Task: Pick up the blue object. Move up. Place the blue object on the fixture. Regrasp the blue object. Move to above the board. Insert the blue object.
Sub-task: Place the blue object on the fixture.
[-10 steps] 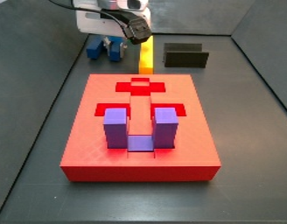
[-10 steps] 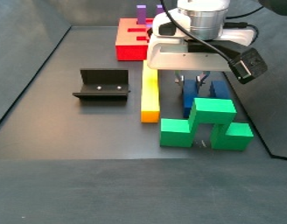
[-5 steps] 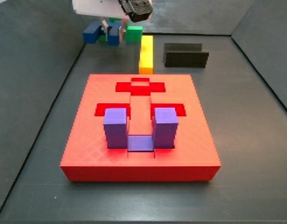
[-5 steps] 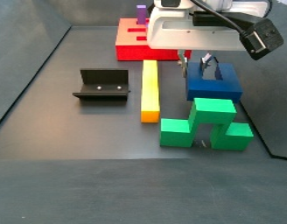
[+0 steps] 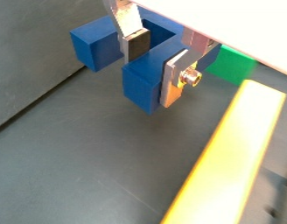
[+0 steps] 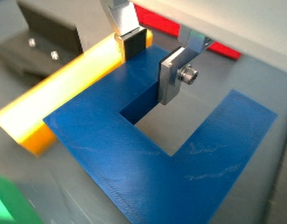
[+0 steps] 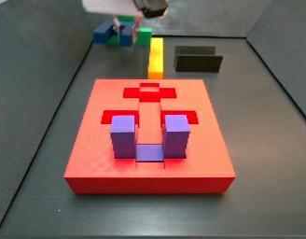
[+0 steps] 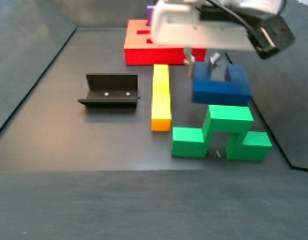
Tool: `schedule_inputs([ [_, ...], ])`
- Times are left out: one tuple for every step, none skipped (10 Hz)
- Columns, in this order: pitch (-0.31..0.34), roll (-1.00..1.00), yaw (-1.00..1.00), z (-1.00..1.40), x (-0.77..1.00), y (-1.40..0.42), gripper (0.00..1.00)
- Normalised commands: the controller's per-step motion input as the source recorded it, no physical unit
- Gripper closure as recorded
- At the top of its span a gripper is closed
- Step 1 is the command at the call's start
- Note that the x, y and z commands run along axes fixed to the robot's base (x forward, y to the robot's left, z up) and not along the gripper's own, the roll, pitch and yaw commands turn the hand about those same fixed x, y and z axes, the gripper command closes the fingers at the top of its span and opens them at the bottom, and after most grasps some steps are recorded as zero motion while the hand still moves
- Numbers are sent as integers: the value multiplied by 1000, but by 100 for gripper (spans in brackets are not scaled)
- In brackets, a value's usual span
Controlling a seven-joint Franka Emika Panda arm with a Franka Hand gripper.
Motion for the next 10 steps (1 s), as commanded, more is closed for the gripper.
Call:
schedule_inputs([
  [0, -1000, -503, 571, 551, 0, 100],
  [0, -900, -494, 471, 557, 0, 100],
  [0, -769, -460, 346, 597, -40, 100],
  [0, -677, -406, 269, 660, -91, 100],
  [0, -523, -343, 97, 717, -163, 100],
  [0, -314, -166, 0, 934, -203, 100],
  [0, -126, 0, -131, 1000, -266, 100],
  [37, -89, 174, -117, 1000, -189, 100],
  [54, -34, 280, -89, 974, -123, 100],
  [137, 0, 349, -71, 931, -77, 100],
])
